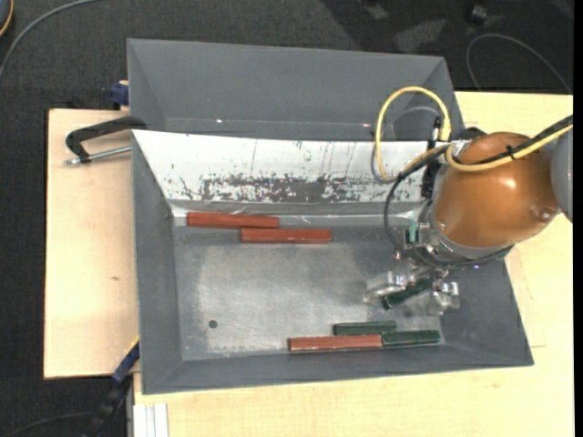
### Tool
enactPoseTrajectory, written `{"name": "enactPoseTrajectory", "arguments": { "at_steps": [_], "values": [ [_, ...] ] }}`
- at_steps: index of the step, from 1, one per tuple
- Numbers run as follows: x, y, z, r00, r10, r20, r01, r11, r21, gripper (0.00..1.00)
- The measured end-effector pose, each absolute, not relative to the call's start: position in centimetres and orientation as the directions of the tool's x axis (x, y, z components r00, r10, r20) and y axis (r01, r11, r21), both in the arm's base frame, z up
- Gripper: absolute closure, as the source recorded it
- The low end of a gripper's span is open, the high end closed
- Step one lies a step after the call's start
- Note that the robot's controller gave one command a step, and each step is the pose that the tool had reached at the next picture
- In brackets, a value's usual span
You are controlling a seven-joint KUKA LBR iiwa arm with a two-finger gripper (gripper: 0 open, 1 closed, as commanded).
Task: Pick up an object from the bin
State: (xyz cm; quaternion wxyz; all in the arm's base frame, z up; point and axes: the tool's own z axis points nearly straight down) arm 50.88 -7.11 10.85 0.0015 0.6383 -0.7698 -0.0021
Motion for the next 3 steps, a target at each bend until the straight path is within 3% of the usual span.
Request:
{"name": "enactPoseTrajectory", "arguments": {
  "at_steps": [1,2,3],
  "values": [
    [52.3,-11.1,6.9,-0.199,-0.980,-0.002,-0.980,0.199,0.000,0.00],
    [52.3,-11.0,7.1,-0.196,-0.981,-0.002,-0.981,0.196,-0.001,1.00],
    [53.4,-7.7,23.2,-0.158,-0.987,-0.003,-0.987,0.158,-0.014,1.00]
  ]
}}
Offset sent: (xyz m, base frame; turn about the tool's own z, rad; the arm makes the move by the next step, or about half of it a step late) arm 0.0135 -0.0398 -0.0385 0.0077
